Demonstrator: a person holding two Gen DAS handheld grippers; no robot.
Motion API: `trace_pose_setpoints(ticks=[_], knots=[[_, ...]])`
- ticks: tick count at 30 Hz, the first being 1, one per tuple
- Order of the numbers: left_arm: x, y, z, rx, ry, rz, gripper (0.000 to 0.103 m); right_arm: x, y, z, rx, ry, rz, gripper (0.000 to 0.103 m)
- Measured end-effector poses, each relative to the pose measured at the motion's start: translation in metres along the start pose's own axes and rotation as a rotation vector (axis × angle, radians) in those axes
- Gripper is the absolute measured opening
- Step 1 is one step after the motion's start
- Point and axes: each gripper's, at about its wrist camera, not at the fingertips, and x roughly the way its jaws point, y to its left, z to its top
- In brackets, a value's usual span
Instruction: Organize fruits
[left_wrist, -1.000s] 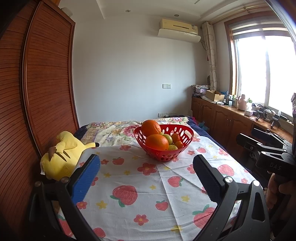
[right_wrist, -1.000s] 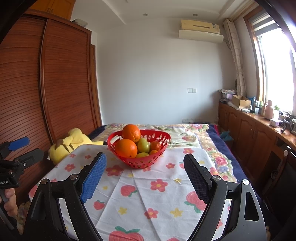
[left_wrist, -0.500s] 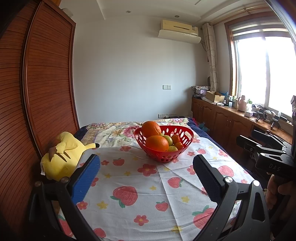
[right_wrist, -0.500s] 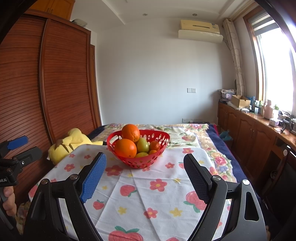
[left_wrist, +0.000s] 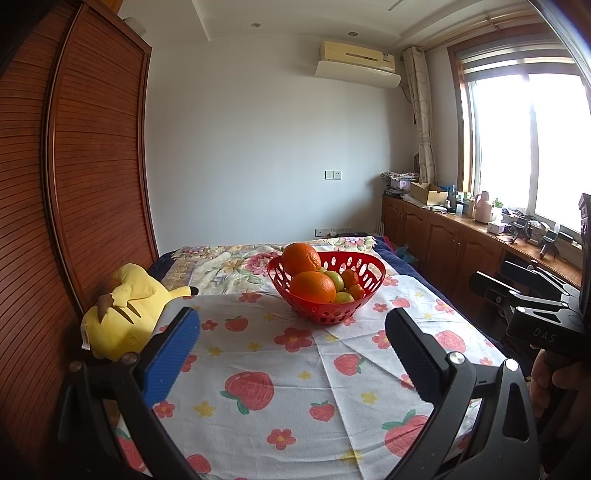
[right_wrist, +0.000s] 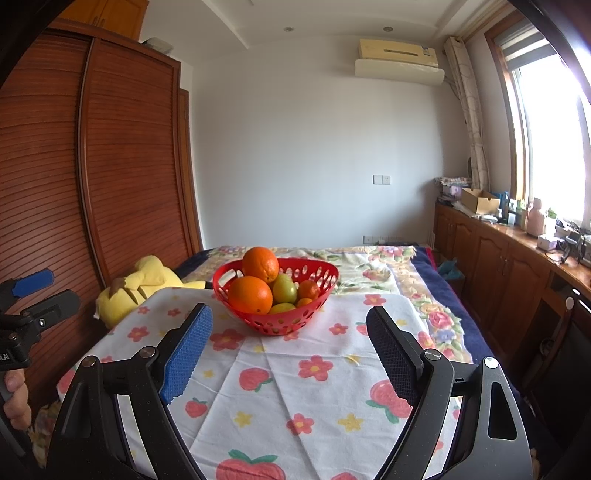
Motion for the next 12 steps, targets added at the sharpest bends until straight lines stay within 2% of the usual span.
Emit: trace_pose_setpoints(ticks=[12], knots=[[-0.0025,-0.0023,0.0016,0.000,-0.003,-0.002,0.101,0.0001,-0.0001,-0.0001,0.001,0.001,0.000,0.087]])
